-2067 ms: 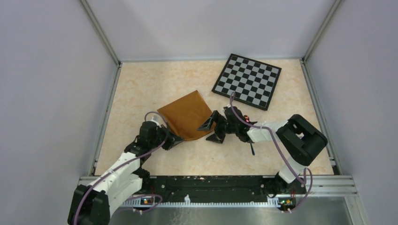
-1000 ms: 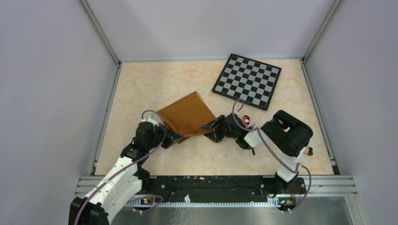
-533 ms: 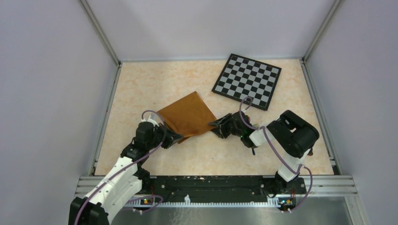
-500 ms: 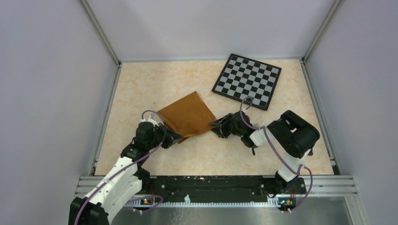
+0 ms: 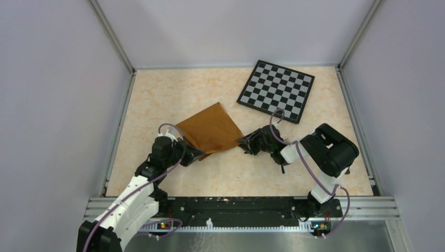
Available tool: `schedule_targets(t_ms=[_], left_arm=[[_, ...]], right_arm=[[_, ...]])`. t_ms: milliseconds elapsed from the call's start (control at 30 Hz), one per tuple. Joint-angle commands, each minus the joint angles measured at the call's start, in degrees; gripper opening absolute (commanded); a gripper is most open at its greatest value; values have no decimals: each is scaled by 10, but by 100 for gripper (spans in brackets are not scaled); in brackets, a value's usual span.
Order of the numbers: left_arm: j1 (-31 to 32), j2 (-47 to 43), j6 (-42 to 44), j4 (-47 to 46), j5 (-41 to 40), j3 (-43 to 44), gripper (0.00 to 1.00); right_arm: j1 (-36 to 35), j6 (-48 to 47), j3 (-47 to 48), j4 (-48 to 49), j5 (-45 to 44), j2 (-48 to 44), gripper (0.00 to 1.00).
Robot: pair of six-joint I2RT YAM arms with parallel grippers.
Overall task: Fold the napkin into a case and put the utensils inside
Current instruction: Smooth out the rectangle-folded napkin at the center of the board.
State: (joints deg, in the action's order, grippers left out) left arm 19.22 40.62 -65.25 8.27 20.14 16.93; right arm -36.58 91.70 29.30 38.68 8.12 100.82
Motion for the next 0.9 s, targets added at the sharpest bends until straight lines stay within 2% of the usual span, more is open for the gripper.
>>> schedule_targets(t_ms=[0,200,533,633,700,733,867], left_arm=[[-1,-3,5,-2,5,21,0],[-1,-4,6,-1,5,20,0],[-1,-5,6,0,3,19,0],[-1,-5,6,0,3,19,0],[-1,-5,6,0,2,20,0],[-1,-4,8,-1,0,21,0],[-4,0,24,10,-25,40,0]], right_arm=[[8,-11,7,-40,-32,-21,32],[15,-13,6,-44,-40,-17,23],[17,-12,7,-41,-46,-7,21],[22,-21,9,-39,-42,-8,14],[24,-46,21,-49,-38,-13,2],[23,-69,33,-68,-37,-21,0],[24,-160,76,-109,-32,-68,0]])
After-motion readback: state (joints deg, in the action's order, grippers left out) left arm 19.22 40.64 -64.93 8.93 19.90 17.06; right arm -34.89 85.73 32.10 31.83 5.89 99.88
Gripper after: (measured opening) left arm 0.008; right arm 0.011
